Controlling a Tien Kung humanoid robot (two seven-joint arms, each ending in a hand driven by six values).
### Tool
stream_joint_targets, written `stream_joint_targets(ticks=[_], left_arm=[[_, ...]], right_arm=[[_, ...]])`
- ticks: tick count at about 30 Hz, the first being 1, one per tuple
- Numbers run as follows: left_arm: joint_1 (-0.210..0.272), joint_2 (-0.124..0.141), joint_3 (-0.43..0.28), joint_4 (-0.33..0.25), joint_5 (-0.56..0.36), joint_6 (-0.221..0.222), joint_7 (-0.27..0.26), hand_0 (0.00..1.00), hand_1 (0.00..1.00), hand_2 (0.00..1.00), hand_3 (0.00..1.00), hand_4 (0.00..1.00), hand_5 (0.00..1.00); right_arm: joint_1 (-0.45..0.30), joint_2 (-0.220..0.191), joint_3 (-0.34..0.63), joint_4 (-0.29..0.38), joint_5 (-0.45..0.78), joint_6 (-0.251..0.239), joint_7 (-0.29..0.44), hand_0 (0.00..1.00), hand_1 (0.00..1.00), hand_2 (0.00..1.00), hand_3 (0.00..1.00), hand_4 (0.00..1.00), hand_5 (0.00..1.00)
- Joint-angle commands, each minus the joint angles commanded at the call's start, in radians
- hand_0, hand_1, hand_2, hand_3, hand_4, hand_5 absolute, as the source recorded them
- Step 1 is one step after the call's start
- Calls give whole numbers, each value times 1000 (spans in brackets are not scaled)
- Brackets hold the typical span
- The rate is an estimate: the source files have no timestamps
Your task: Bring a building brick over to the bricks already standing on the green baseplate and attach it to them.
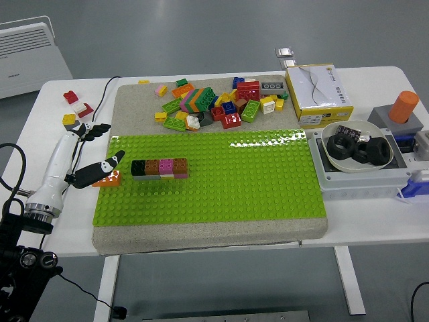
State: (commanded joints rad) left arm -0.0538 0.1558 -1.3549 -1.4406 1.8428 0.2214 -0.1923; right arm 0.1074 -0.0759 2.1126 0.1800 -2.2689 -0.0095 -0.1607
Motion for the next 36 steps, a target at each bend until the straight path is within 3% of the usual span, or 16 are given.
stream_joint_targets(ticks=[2,3,8,14,15,20,36], left_arm=[[-4,-3,3,4,1,2,-1,696,619,664,671,766,180],[-5,-4,3,6,2,2,0,690,545,659,668,758,171],[-9,-5,4,16,8,3,5,690,545,659,668,758,171],[-21,-4,19,20,10,2,9,691,570,671,667,754,169],[-23,-3,22,20,10,2,10,705,636,690,668,753,169],[-31,6,34,20,8,-1,14,705,636,690,668,753,169],[-14,35,56,24,1,-7,23,709,645,695,667,750,169]], right_arm=[[0,2,-4,0,0,0,0,673,625,679,708,742,981],[0,3,-7,0,0,0,-1,673,627,677,708,739,981],[-2,9,-13,0,0,-1,-2,673,627,677,708,739,981],[-8,24,-25,0,0,-2,-4,672,626,674,709,741,986],[-10,28,-27,0,0,-2,-3,671,626,675,710,737,989],[-18,48,-52,0,0,0,-2,671,626,675,710,737,989],[-45,76,-242,0,38,2,-7,670,625,681,710,719,998]])
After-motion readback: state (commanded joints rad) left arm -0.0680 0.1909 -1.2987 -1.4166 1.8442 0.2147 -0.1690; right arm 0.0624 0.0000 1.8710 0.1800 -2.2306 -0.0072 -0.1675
